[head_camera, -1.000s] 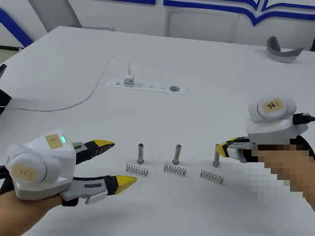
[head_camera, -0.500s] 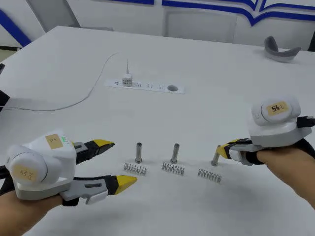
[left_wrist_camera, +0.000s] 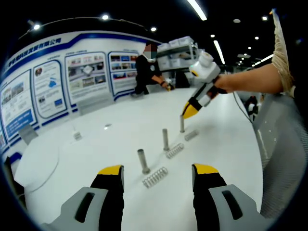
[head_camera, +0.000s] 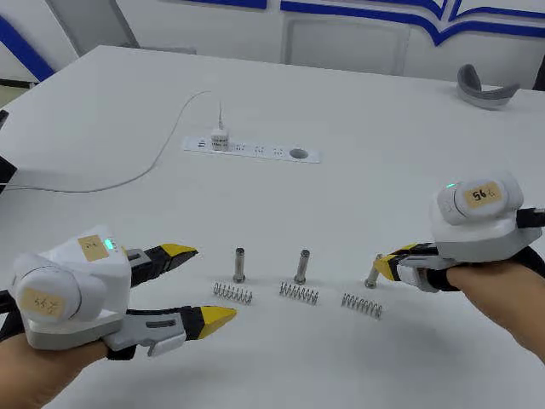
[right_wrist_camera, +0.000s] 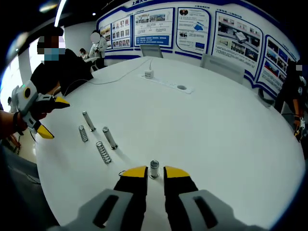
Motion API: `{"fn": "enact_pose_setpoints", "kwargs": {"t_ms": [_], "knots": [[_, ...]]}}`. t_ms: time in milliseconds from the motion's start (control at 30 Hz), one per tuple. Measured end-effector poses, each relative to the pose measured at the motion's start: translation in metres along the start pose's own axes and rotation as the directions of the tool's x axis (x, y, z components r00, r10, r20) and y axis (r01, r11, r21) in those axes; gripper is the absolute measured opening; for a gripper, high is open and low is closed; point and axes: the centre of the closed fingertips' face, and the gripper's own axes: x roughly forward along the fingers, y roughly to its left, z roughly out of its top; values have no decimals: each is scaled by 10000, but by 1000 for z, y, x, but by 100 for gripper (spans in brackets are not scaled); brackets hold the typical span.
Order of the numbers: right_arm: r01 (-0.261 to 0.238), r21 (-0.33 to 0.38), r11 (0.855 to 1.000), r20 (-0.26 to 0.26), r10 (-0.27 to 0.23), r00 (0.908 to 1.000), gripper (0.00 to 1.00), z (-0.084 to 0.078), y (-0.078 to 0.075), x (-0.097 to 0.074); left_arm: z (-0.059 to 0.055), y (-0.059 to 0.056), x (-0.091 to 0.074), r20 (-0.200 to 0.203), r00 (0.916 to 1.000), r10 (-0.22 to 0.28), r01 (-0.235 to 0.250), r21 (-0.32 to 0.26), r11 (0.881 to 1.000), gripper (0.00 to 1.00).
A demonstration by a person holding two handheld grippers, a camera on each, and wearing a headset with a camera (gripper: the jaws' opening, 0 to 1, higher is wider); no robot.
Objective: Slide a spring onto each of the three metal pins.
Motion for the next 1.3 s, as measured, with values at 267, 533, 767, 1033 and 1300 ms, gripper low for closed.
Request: {"fn": "enact_pose_setpoints", "kwargs": {"t_ms": [267, 533, 767, 1033, 1300], "knots": [[-297, 78, 9995, -9, 298, 9996, 16, -8, 1, -8, 2, -3, 2, 20, 10000, -52, 52, 56, 10000, 58], [-1130, -702, 9911, -167, 1121, 9936, 18, -14, 15, -7, 1, -3, 3, -14, 10000, -75, 75, 6, 10000, 57], [-2142, -1395, 9668, -754, 2053, 9758, 17, -26, 29, -4, 2, -3, 2, 15, 10000, -37, 37, -57, 10000, 57], [-2726, -2247, 9355, -1605, 2404, 9573, 17, -40, 35, 4, 1, -4, 3, 45, 10000, 25, -25, -121, 9999, 57], [-3372, -2829, 8979, -2322, 2770, 9324, 15, -45, 41, 9, 0, -3, 2, 61, 10000, 68, -67, -182, 9998, 57]]}}
